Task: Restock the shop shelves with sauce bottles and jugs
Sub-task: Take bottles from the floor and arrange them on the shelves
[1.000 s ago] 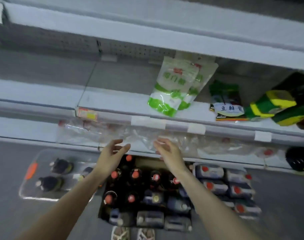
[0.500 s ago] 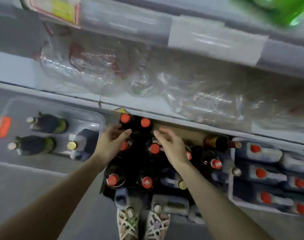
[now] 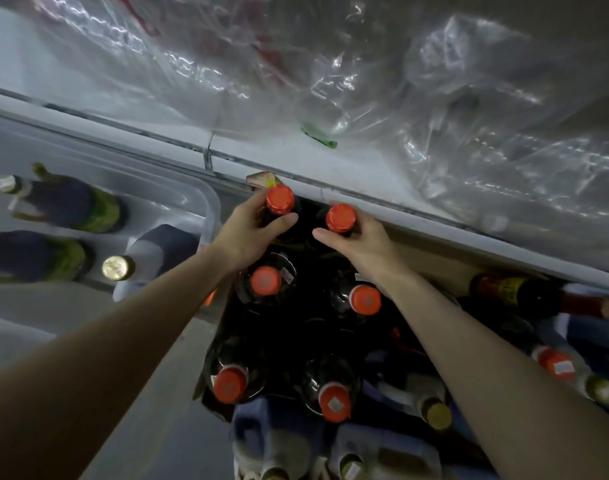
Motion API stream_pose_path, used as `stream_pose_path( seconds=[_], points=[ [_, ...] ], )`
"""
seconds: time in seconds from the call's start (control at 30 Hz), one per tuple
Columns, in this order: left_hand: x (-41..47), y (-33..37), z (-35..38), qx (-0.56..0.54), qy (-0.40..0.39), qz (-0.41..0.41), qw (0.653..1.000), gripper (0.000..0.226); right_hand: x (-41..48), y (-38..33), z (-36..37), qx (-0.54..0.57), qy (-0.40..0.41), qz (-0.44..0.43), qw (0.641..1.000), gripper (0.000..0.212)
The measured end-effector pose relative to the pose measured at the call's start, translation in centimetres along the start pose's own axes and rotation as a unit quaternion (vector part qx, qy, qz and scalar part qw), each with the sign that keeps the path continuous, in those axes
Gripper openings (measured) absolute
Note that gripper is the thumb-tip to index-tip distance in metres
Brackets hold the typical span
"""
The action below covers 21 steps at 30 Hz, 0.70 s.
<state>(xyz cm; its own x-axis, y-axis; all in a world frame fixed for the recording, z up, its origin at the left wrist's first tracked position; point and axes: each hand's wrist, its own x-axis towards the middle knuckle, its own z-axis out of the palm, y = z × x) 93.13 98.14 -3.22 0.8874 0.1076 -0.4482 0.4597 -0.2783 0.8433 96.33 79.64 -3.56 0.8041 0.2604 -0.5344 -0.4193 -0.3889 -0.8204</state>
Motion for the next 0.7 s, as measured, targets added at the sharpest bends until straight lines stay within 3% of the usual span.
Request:
stream_pose_path(
  seconds=[0.23,0.43,0.53,0.7],
  points=[
    [1.3,-1.4,0.1,0.059,-0.014,0.033,0.998,0.015,0.9,1.3,0.2,-0.05,-0.026,-0.031,0.998,0.023],
    [0.8,-1.3,-0.8,0.044,0.009,0.038,0.998,0.02,0.4,-0.3,-0.6,-0.072,-0.012,-0.046,0.996,0.024],
    [-0.7,0.6,-1.6,0.011,0.02,0.057,0.998,0.034,-1.1,-2.8,-1.2,-0.076,-0.011,-0.059,0.995,0.02],
    [-4.2,7.4,-4.1,0.006,0.03,0.077,0.997,0.039,-6.0,-9.3,-2.4,-0.058,-0.005,-0.07,0.996,0.01]
  ],
)
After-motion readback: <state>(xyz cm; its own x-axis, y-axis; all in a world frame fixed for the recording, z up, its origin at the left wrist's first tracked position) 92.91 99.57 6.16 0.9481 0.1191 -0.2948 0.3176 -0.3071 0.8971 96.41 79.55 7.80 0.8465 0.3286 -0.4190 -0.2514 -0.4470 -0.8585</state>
